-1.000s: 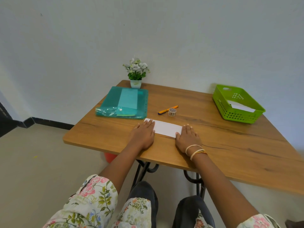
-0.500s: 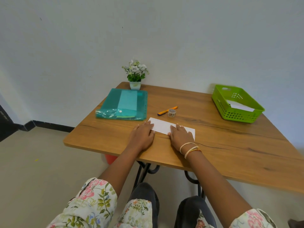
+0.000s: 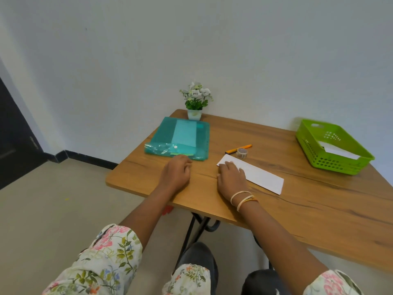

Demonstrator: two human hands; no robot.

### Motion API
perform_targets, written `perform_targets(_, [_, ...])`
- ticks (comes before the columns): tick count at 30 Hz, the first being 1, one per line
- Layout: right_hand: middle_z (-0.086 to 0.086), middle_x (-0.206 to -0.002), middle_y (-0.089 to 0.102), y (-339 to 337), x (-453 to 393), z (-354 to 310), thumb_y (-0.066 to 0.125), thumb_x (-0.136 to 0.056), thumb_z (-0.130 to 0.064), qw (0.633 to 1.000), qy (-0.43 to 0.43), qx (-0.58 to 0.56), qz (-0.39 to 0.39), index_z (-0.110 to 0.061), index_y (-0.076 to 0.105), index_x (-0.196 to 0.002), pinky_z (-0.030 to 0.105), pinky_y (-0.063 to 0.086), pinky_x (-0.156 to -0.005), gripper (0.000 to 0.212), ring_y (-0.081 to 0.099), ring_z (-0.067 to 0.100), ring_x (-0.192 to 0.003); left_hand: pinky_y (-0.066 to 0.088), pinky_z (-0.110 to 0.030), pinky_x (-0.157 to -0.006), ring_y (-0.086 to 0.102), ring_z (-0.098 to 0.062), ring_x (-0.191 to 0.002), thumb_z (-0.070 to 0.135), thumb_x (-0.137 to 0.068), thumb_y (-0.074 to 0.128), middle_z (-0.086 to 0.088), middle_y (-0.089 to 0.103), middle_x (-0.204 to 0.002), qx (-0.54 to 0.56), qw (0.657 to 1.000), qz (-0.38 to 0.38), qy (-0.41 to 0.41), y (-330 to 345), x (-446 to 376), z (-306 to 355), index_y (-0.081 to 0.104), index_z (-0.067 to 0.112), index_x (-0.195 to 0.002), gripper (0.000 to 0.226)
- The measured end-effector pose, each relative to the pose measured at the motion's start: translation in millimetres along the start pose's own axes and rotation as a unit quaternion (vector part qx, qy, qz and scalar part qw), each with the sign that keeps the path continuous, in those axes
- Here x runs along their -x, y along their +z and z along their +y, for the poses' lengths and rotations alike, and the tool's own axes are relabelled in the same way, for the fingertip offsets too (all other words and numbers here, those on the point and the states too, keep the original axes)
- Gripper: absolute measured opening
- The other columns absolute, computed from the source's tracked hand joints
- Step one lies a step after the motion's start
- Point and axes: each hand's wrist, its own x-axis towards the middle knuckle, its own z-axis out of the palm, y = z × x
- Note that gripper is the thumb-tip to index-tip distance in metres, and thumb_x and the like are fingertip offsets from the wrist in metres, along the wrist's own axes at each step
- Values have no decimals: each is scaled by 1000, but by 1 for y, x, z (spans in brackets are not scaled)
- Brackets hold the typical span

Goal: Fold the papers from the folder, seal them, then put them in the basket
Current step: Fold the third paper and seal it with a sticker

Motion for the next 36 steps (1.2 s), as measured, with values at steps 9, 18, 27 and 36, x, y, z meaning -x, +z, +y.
perform_targets(9, [6, -137, 48, -4, -62, -89, 50, -95, -31, 992, -97, -71, 43, -15, 43, -137, 40, 34, -108, 46, 45, 24, -127, 48, -28, -75, 58, -12, -88, 14, -89, 54, 1, 68, -99, 40, 989, 49, -132, -23, 2, -45, 70, 16, -101, 20])
perform_targets(18, [7, -131, 53, -2, -124, -121, 70, -81, -37, 989, -60, -65, -114, -16, 41, -135, 51, 32, -108, 65, 50, 30, -123, 52, -30, -70, 58, -12, -82, 16, -91, 53, 0, 66, -92, 12, 989, 71, -128, -22, 3, -40, 69, 16, -97, 17])
perform_targets(27, [6, -91, 68, -5, -102, -112, 59, -84, -13, 980, -197, -11, -9, -18, 65, -91, 36, 52, -73, 11, 63, 30, -86, 46, -25, -79, 49, -12, -99, 18, -91, 48, 2, 54, -105, -66, 970, 211, -97, -27, 9, -36, 54, 18, -109, 19])
perform_targets(36, [8, -101, 67, -2, -47, -75, 51, -90, -12, 976, -218, -30, 4, -18, 56, -105, 33, 45, -71, 17, 62, 31, -94, 44, -45, -97, 55, -15, -94, 17, -92, 51, 2, 60, -97, -45, 978, 199, -48, -27, 8, -36, 59, 17, -100, 12])
